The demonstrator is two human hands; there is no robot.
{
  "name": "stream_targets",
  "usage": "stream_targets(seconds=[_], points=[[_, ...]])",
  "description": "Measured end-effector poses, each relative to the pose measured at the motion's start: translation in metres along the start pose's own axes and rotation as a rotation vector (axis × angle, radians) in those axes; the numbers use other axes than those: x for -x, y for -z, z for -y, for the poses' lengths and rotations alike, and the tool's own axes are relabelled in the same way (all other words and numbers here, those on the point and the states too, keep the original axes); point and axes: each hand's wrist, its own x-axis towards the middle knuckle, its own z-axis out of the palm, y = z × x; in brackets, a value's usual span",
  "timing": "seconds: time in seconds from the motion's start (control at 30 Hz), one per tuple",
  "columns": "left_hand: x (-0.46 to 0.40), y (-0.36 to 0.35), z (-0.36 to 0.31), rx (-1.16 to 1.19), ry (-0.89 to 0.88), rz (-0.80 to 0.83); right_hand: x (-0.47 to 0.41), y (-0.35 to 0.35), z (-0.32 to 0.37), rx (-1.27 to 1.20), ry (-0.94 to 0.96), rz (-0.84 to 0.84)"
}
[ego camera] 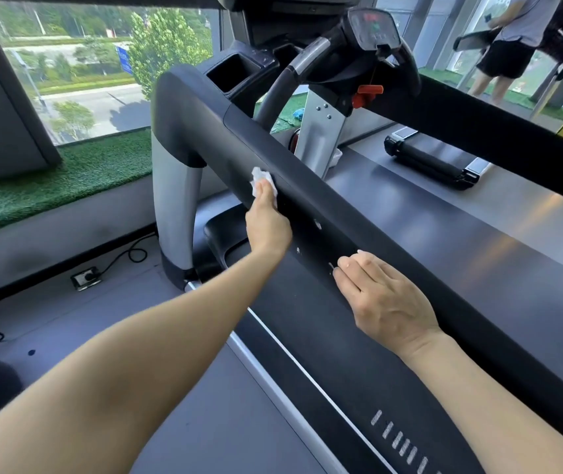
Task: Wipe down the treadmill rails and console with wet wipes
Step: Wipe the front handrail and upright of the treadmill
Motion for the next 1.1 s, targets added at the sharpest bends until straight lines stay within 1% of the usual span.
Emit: stream_targets(seconds=[0.07,0.13,0.2,0.3,0.37,0.43,0.47,0.57,0.63,0.7,0.8,0.87,0.9,0.97,1.03,1.1], points=[[0.038,-0.009,0.004,0.034,-0.086,0.036,0.000,0.000,0.000,-0.001,-0.005,-0.011],[0.081,-0.016,0.006,0.042,-0.180,0.116,0.001,0.000,0.001,0.005,-0.006,-0.013],[0.086,-0.018,0.008,0.053,-0.209,0.141,0.000,0.001,0.001,0.006,-0.009,-0.017],[0.040,-0.014,0.010,0.062,-0.140,0.092,0.001,0.001,0.001,0.008,-0.010,-0.020],[0.006,-0.006,0.009,0.048,-0.030,0.051,0.001,0.001,0.000,0.018,-0.010,-0.012],[0.001,-0.003,0.009,0.025,0.011,0.034,0.001,0.000,0.000,0.022,-0.004,-0.007],[0.009,-0.004,0.009,0.039,-0.014,0.045,0.001,0.000,0.000,0.025,-0.002,-0.007],[0.059,-0.015,0.014,0.051,-0.161,0.108,0.001,-0.001,0.000,0.042,-0.005,-0.008],[0.073,-0.018,0.016,0.051,-0.211,0.127,0.001,-0.001,0.000,0.052,-0.003,-0.006],[0.055,-0.015,0.014,0.051,-0.202,0.119,0.001,-0.001,0.000,0.058,-0.003,-0.001],[0.006,-0.004,0.012,0.015,-0.091,0.075,0.001,-0.001,0.000,0.066,0.000,0.009],[-0.002,0.000,0.011,0.017,-0.049,0.039,0.001,-0.001,0.000,0.071,0.001,0.016],[0.007,0.000,0.011,0.035,-0.065,0.036,0.002,-0.001,0.000,0.072,0.001,0.016],[0.041,-0.011,0.016,0.051,-0.167,0.064,0.002,-0.002,0.000,0.078,-0.005,0.015],[0.071,-0.019,0.023,0.073,-0.225,0.089,0.002,-0.001,0.000,0.087,-0.009,0.019],[0.062,-0.021,0.025,0.106,-0.227,0.061,0.002,-0.001,0.000,0.093,-0.006,0.024]])
